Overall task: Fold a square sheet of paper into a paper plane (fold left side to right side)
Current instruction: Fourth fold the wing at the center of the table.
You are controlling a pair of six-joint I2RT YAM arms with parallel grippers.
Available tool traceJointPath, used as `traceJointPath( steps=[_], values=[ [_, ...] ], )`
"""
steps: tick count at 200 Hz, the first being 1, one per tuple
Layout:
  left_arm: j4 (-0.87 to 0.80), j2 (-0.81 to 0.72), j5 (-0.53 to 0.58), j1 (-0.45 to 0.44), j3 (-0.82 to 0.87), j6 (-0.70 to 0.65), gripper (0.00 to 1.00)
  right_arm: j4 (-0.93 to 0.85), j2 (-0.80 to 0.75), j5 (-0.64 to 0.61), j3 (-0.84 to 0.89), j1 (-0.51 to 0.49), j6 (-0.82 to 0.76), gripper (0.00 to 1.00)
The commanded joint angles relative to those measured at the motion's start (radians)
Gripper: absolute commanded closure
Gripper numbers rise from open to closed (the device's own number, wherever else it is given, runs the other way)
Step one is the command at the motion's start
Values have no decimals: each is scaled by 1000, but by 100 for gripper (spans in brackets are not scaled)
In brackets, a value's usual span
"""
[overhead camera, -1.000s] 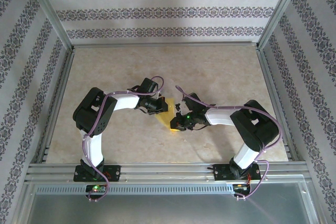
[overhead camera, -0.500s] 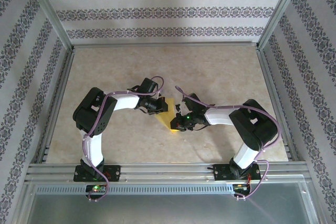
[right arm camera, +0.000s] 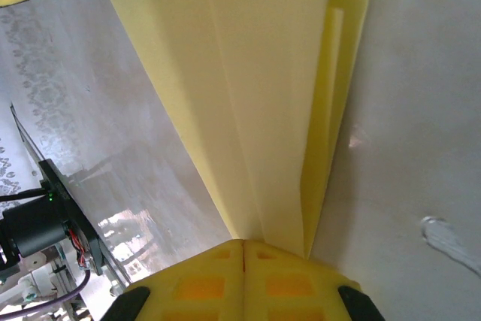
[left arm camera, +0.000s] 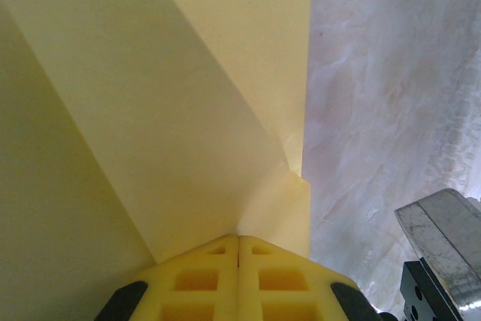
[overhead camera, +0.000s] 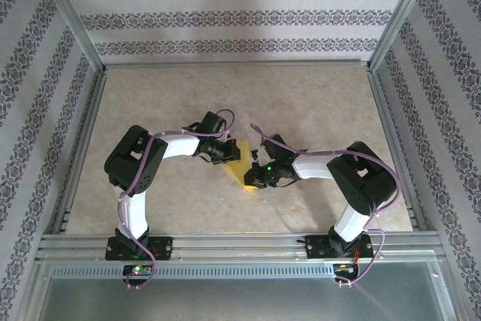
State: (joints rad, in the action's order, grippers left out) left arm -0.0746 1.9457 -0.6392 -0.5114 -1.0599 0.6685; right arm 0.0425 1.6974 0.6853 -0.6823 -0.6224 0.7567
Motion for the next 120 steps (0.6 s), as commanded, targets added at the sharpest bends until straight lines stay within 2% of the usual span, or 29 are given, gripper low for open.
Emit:
traceJointPath(
  steps=[1,120],
  values=[
    [-93,29,74,-9,27,-12,96,-20,15,-7,1,-18,-13,99],
    [-91,30,75,-9,28,-12,96,-43,15,-27,3,-24,-25,99]
  ],
)
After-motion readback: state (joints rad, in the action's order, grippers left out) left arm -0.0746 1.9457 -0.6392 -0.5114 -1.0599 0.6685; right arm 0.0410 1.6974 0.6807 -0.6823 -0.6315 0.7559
